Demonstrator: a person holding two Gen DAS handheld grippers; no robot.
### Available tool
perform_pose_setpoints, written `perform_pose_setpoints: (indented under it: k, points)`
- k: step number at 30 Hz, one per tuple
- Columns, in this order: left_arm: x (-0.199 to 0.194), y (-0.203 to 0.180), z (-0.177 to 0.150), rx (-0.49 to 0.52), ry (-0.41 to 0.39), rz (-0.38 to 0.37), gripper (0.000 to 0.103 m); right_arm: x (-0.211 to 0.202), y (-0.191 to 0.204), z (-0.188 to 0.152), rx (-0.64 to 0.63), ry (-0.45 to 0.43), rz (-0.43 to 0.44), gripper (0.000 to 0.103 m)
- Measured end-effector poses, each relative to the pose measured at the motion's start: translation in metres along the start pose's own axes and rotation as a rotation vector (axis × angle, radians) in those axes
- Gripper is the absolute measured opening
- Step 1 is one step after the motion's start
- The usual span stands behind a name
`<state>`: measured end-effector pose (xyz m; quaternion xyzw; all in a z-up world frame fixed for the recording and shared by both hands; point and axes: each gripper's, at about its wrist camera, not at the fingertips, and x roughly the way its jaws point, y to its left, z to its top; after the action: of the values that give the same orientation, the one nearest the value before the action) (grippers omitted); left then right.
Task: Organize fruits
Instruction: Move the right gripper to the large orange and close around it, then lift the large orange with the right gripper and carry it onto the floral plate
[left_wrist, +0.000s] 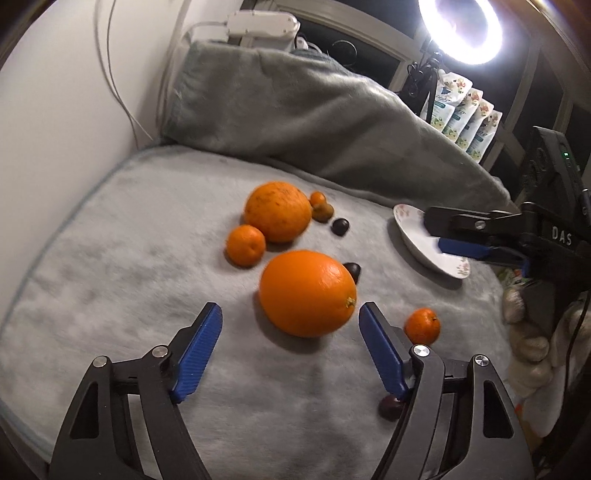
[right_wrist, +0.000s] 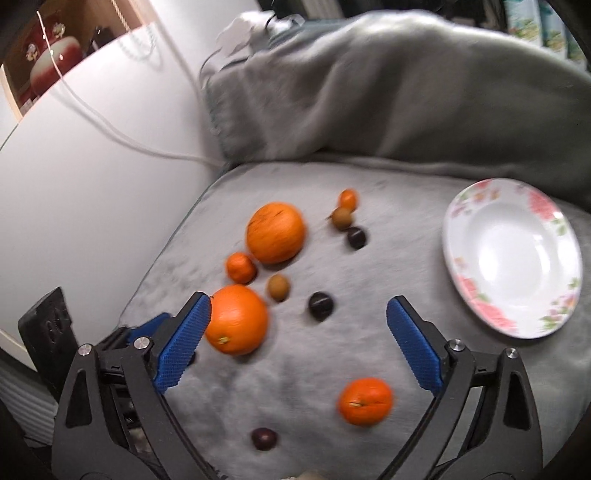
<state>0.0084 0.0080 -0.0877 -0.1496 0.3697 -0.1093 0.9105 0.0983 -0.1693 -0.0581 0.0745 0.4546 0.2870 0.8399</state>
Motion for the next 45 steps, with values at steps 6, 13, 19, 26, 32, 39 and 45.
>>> perform_pose_setpoints:
  k: [6,13,19,26,32,39,45]
  points:
    - [0.012,0.005,-0.002,-0.045,0.045,-0.075,0.071,0.030,0.006,0.000,0.049,0.108,0.107,0.079]
    - [0.020,0.012,-0.002,-0.079,0.074,-0.129,0.063,0.060,0.007,0.002,0.093,0.192,0.181,0.070]
    - [0.028,0.015,-0.001,-0.091,0.099,-0.151,0.062,0.074,0.011,0.004,0.103,0.233,0.212,0.068]
    - [0.033,0.014,0.001,-0.095,0.106,-0.168,0.061,0.084,0.014,0.008,0.097,0.254,0.206,0.068]
    - [0.034,0.010,0.002,-0.069,0.103,-0.161,0.060,0.085,0.010,0.007,0.091,0.262,0.199,0.066]
    - [0.033,0.003,0.005,-0.055,0.097,-0.149,0.059,0.077,0.010,0.005,0.086,0.245,0.202,0.065]
    - [0.031,-0.010,0.008,-0.030,0.091,-0.159,0.059,0.062,0.002,0.006,0.090,0.218,0.200,0.065]
